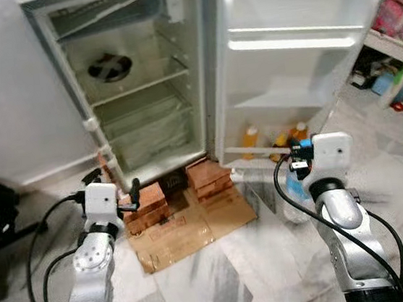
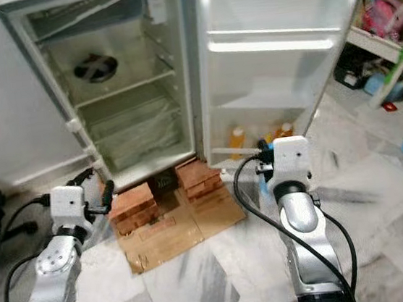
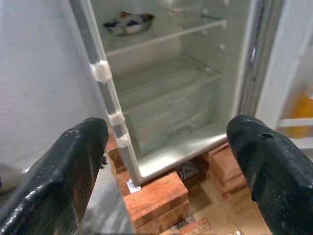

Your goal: Restocking fridge

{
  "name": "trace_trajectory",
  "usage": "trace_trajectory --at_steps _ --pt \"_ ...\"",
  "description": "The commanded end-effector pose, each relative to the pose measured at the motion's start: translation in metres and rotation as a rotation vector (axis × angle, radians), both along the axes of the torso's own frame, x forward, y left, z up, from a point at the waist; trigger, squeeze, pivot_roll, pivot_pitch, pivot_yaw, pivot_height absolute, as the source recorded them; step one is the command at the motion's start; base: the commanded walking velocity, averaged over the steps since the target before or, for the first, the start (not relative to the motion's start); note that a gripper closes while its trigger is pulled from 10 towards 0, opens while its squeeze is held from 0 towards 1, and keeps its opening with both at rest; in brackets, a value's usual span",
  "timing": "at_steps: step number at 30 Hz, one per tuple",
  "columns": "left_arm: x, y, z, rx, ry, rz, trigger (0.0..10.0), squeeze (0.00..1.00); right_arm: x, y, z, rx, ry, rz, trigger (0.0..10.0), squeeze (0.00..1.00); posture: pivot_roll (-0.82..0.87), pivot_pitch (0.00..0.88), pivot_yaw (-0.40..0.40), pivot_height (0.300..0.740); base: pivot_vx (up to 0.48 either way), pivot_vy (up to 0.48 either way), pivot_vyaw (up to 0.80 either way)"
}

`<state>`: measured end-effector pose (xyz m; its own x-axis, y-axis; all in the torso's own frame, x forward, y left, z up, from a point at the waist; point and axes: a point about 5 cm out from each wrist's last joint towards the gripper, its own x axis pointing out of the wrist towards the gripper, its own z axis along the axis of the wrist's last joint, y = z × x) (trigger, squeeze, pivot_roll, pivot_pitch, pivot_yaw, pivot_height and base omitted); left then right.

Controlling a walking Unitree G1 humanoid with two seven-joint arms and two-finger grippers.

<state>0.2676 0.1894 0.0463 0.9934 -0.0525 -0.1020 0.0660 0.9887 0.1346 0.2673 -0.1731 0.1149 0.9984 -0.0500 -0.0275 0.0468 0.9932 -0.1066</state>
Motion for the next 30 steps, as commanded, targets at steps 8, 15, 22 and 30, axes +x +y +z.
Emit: trace_trajectory --at_steps 8,15,22,30 --pt "0.001 -0.013 0.009 0.003 -0.020 -0.029 10.0 0.00 0.014 0.011 0.014 0.002 -0.097 0.099 10.0 0.00 0.06 0.000 -0.041 0.740 0.408 0.000 0.00" --pt "0.002 -0.016 0.010 0.006 -0.014 -0.030 10.0 0.00 0.019 0.015 0.015 0.023 -0.117 0.156 10.0 0.00 0.05 0.000 -0.037 0.740 0.456 0.000 0.00" --pt "0.001 -0.017 0.009 0.013 0.006 -0.017 10.0 0.00 0.022 0.022 0.016 0.023 -0.134 0.201 10.0 0.00 0.05 0.000 -0.037 0.740 0.377 -0.254 0.00" --pt "0.001 -0.016 0.006 0.021 0.034 0.008 10.0 0.00 0.023 0.026 0.016 0.037 -0.136 0.242 10.0 0.00 0.05 0.000 -0.036 0.740 0.032 -0.459 0.00"
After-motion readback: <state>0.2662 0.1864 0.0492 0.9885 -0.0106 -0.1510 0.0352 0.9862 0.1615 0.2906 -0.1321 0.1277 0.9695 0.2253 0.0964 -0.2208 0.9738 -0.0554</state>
